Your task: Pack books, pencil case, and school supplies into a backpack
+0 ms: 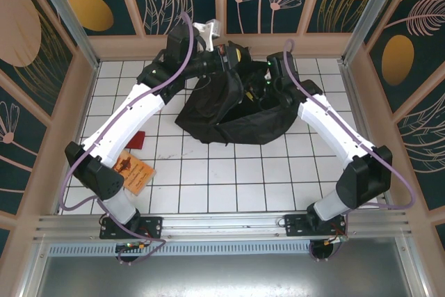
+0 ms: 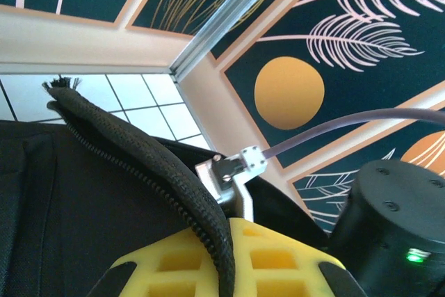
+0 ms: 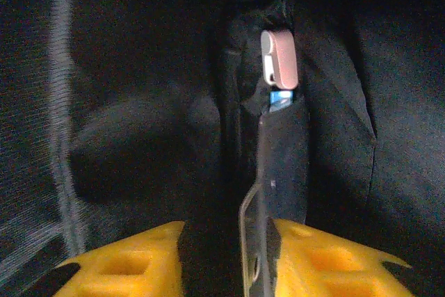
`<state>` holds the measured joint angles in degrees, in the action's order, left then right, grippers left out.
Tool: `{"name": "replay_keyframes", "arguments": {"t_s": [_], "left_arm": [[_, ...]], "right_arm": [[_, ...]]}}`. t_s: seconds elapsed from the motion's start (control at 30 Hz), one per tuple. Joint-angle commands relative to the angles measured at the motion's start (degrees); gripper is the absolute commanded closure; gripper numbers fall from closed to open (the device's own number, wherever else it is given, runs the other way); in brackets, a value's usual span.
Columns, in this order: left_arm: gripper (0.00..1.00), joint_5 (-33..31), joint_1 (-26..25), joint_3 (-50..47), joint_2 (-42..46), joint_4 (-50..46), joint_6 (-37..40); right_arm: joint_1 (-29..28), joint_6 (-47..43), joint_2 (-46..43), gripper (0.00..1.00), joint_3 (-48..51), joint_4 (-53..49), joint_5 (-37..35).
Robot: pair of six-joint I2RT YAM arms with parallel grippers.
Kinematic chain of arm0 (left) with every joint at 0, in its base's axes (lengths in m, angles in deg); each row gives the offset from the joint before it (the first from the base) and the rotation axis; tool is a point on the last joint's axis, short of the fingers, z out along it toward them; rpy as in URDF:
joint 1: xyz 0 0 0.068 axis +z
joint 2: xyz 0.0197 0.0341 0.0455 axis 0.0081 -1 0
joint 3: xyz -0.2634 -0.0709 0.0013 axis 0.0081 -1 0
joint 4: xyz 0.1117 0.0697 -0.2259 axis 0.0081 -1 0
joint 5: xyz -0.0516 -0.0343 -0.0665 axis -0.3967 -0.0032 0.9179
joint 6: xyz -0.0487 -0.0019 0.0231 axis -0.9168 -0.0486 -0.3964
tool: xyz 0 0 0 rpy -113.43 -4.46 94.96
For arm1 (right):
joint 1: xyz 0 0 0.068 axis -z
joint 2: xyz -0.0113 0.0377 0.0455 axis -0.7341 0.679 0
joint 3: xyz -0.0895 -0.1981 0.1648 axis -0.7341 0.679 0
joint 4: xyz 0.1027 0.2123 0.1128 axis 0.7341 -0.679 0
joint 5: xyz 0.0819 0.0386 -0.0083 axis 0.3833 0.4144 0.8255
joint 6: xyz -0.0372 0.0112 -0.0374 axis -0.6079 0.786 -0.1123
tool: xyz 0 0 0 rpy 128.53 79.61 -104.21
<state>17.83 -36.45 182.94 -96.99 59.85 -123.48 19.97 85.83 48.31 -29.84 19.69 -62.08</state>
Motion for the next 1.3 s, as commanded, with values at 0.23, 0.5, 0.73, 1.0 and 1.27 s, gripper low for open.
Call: {"name": "replay_keyframes", "arguments": {"t_s": [0.23,0.5,0.73,1.0,1.27], "left_arm": [[1.00,4.2,0.2,-3.8,0.4,9.6,0.2],[1.00,5.6,-0.2,-11.8,1.8,11.9,0.0],[1.00,5.0,-3.9,-16.7,0.5,7.6,4.3],[1.00,-0.4,-5.0,-19.1,1.1,2.9,7.5],[0.94,-0.3,-5.0,-20.1,2.1,0.8,10.3]], "right_arm": [[1.4,-8.4,-9.9,0.37,-3.5,-7.3,-6.7],[2.3,-14.7,-16.6,0.31,-0.1,-10.2,-9.6],[3.1,-18.4,-20.7,0.32,5.3,-11.2,-12.3],[3.3,-21.4,-20.9,0.33,6.9,-12.3,-15.0],[8.8,-11.9,-18.6,0.34,16.1,-5.6,1.9]]}}
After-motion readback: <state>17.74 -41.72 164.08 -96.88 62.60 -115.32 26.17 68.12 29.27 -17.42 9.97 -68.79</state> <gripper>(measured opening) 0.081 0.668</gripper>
